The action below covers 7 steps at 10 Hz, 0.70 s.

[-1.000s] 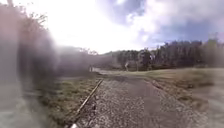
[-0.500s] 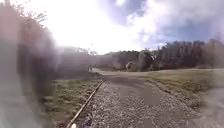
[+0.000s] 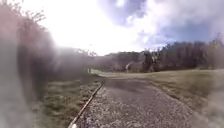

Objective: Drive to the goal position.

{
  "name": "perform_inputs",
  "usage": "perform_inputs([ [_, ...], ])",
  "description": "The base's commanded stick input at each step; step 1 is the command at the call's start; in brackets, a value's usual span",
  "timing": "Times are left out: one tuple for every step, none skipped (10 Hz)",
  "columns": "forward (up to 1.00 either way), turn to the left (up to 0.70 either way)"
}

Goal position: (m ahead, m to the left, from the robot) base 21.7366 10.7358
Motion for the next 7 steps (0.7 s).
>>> perform_inputs([
  [0.7, 0.0],
  [0.7, -0.02],
  [0.7, -0.03],
  [0.7, -0.04],
  [0.7, -0.07],
  [0.7, -0.03],
  [0.7, -0.01],
])
